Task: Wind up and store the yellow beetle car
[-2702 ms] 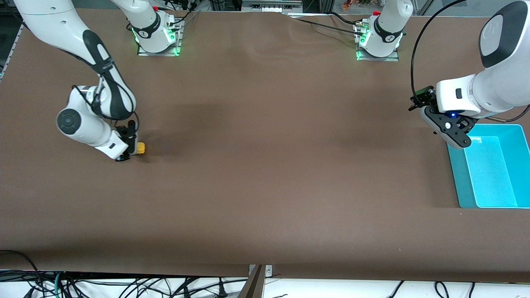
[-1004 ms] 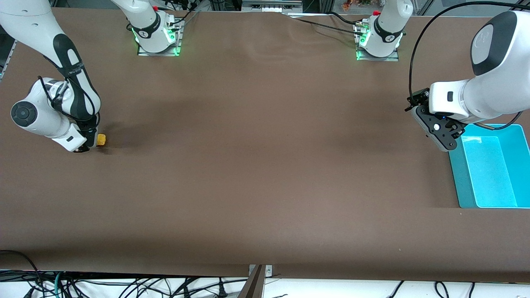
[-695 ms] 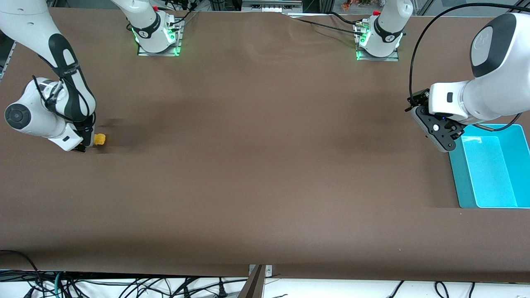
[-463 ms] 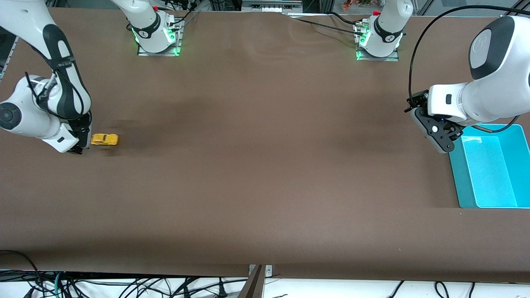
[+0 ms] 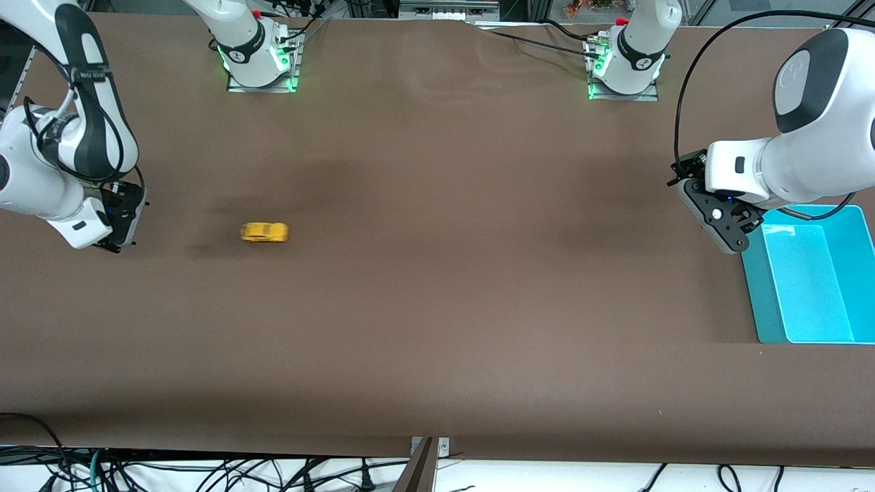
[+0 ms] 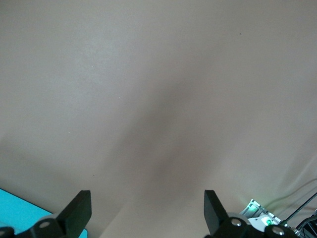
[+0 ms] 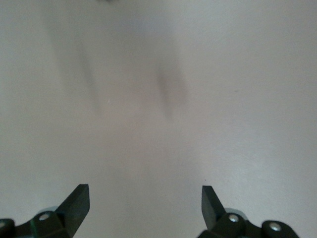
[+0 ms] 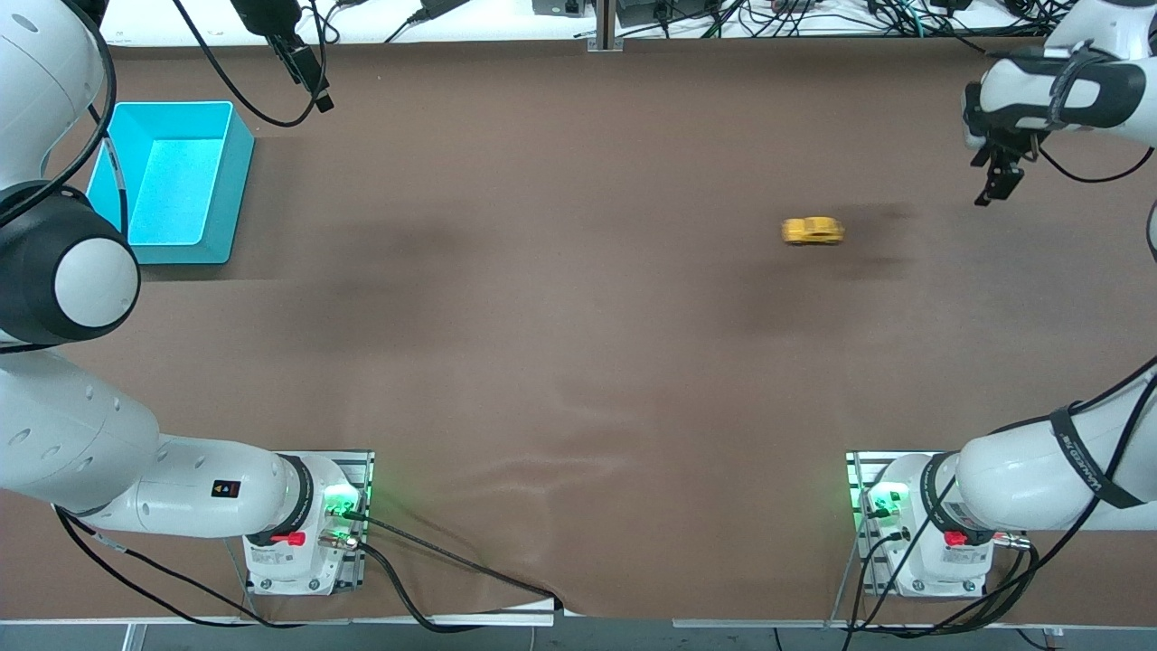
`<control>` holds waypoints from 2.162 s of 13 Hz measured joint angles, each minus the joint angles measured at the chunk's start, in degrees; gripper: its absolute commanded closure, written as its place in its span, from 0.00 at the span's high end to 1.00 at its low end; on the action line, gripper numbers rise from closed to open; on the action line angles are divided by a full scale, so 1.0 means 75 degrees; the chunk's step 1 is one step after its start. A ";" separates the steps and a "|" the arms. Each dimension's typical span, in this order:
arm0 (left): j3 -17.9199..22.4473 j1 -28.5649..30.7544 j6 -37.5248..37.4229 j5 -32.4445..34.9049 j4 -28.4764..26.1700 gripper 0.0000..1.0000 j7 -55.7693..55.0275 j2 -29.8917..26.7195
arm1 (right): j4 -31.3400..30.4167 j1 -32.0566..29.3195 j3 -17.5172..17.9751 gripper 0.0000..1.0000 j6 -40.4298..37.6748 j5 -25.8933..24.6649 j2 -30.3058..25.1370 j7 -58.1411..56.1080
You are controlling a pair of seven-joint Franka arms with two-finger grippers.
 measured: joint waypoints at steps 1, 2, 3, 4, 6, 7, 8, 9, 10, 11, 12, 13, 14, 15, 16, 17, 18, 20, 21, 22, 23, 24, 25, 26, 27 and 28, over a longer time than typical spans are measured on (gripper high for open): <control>0.0000 0.0000 0.0000 0.0000 0.0000 1.00 0.0004 0.0003 | 0.0156 0.0004 0.0085 1.00 -0.0334 0.0000 -0.0192 0.0539; 0.0000 0.0000 0.0000 0.0000 0.0000 1.00 0.0005 0.0005 | 0.0335 0.0003 0.0123 1.00 -0.0731 0.0000 -0.0378 0.1026; 0.0002 0.0000 0.0000 0.0000 0.0000 1.00 0.0015 0.0008 | 0.0506 0.0000 0.0151 1.00 -0.1108 0.0000 -0.0544 0.1461; 0.0004 0.0002 0.0000 0.0000 0.0000 1.00 0.0092 0.0011 | 0.0674 -0.0001 0.0191 1.00 -0.1478 0.0000 -0.0696 0.1979; 0.0012 0.0020 0.0000 0.0000 0.0000 1.00 0.0370 0.0043 | 0.1048 -0.0001 0.0365 1.00 -0.2367 -0.0002 -0.0978 0.3267; 0.0013 0.0041 0.0001 0.0000 0.0000 1.00 0.0507 0.0084 | 0.1327 0.0002 0.0485 1.00 -0.2967 -0.0015 -0.1082 0.4002; 0.0016 0.0056 0.0009 0.0000 -0.0001 1.00 0.0619 0.0143 | 0.1605 0.0000 0.0586 1.00 -0.3489 -0.0049 -0.1161 0.4702; 0.0017 0.0062 0.0058 0.0000 -0.0001 1.00 0.0729 0.0207 | 0.1860 -0.0001 0.0699 1.00 -0.3901 -0.0127 -0.1228 0.5318; 0.0017 0.0064 0.0186 0.0000 -0.0016 1.00 0.0861 0.0274 | 0.2098 0.0001 0.0816 1.00 -0.4263 -0.0225 -0.1275 0.5899; 0.0017 0.0069 0.0379 0.0000 -0.0073 1.00 0.0992 0.0331 | 0.2324 0.0001 0.0900 1.00 -0.4608 -0.0276 -0.1317 0.6559; 0.0017 0.0082 0.0646 0.0000 -0.0205 1.00 0.1165 0.0371 | 0.2534 -0.0005 0.0974 1.00 -0.4927 -0.0283 -0.1365 0.7359; 0.0018 0.0099 0.0964 0.0000 -0.0406 1.00 0.1369 0.0407 | 0.2709 -0.0006 0.1087 1.00 -0.5163 -0.0289 -0.1425 0.8265; 0.0019 0.0112 0.1317 0.0000 -0.0685 1.00 0.1575 0.0427 | 0.2841 -0.0001 0.1214 1.00 -0.5321 -0.0287 -0.1492 0.9216; 0.0019 0.0120 0.1698 0.0000 -0.1038 1.00 0.1780 0.0427 | 0.2910 0.0001 0.1306 1.00 -0.5371 -0.0271 -0.1566 1.0054; 0.0021 0.0126 0.2096 0.0000 -0.1416 1.00 0.1987 0.0417 | 0.2957 0.0001 0.1350 1.00 -0.5360 -0.0161 -0.1623 1.0751; 0.0023 0.0141 0.2500 0.0000 -0.1787 1.00 0.2203 0.0408 | 0.3006 -0.0002 0.1352 1.00 -0.5320 0.0086 -0.1647 1.1258; 0.0030 0.0167 0.2852 0.0000 -0.2116 1.00 0.2384 0.0402 | 0.3088 -0.0007 0.1350 1.00 -0.5270 0.0267 -0.1649 1.1537; 0.0018 0.0234 0.3544 0.0000 -0.2748 1.00 0.2582 0.0393 | 0.3383 -0.0021 0.1296 1.00 -0.5262 0.0406 -0.1657 1.1693; -0.0057 0.0268 0.3974 0.0000 -0.3073 1.00 0.2661 0.0387 | 0.3509 -0.0037 0.1229 1.00 -0.5266 0.0429 -0.1663 1.1702; -0.0204 0.0316 0.4453 0.0010 -0.3383 1.00 0.2678 0.0386 | 0.3568 -0.0065 0.1193 1.00 -0.5266 0.0435 -0.1664 1.1702; -0.0372 0.0341 0.4968 0.0079 -0.3693 1.00 0.2681 0.0388 | 0.3572 -0.0081 0.1185 1.00 -0.5257 0.0437 -0.1652 1.1702; -0.0538 0.0344 0.5484 0.0261 -0.3991 1.00 0.2681 0.0394 | 0.3570 -0.0080 0.1206 1.00 -0.5180 0.0437 -0.1605 1.1702; -0.0709 0.0342 0.5960 0.0486 -0.4280 1.00 0.2676 0.0417 | 0.3569 -0.0075 0.1262 1.00 -0.5025 0.0437 -0.1533 1.1717; -0.0828 0.0341 0.6383 0.0652 -0.4531 1.00 0.2673 0.0457 | 0.3569 -0.0068 0.1301 1.00 -0.4947 0.0437 -0.1474 1.1757; -0.0878 0.0340 0.6768 0.0768 -0.4743 1.00 0.2673 0.0521 | 0.3569 -0.0062 0.1316 1.00 -0.4915 0.0437 -0.1436 1.1779; -0.0884 0.0340 0.7139 0.0897 -0.4924 1.00 0.2680 0.0624 | 0.3569 -0.0059 0.1316 1.00 -0.4889 0.0437 -0.1415 1.1781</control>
